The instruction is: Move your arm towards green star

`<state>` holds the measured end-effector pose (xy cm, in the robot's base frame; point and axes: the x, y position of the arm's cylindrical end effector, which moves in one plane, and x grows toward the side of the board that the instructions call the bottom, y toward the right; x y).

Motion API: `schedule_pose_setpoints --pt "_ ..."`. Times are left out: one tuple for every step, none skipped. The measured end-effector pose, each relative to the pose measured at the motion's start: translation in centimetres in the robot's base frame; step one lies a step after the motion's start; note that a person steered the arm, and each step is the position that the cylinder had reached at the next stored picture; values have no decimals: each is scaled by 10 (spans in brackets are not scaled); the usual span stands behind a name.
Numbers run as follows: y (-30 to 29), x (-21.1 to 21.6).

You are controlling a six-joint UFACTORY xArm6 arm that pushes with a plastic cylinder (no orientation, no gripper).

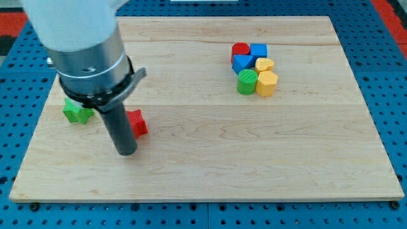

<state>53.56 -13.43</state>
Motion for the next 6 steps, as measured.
schedule_pose_setpoints --pt "-4 -13" --pt "1 -39" --pt "2 -45" --pt "-10 -39" --pt "-33 -36" --pt "-35 -45"
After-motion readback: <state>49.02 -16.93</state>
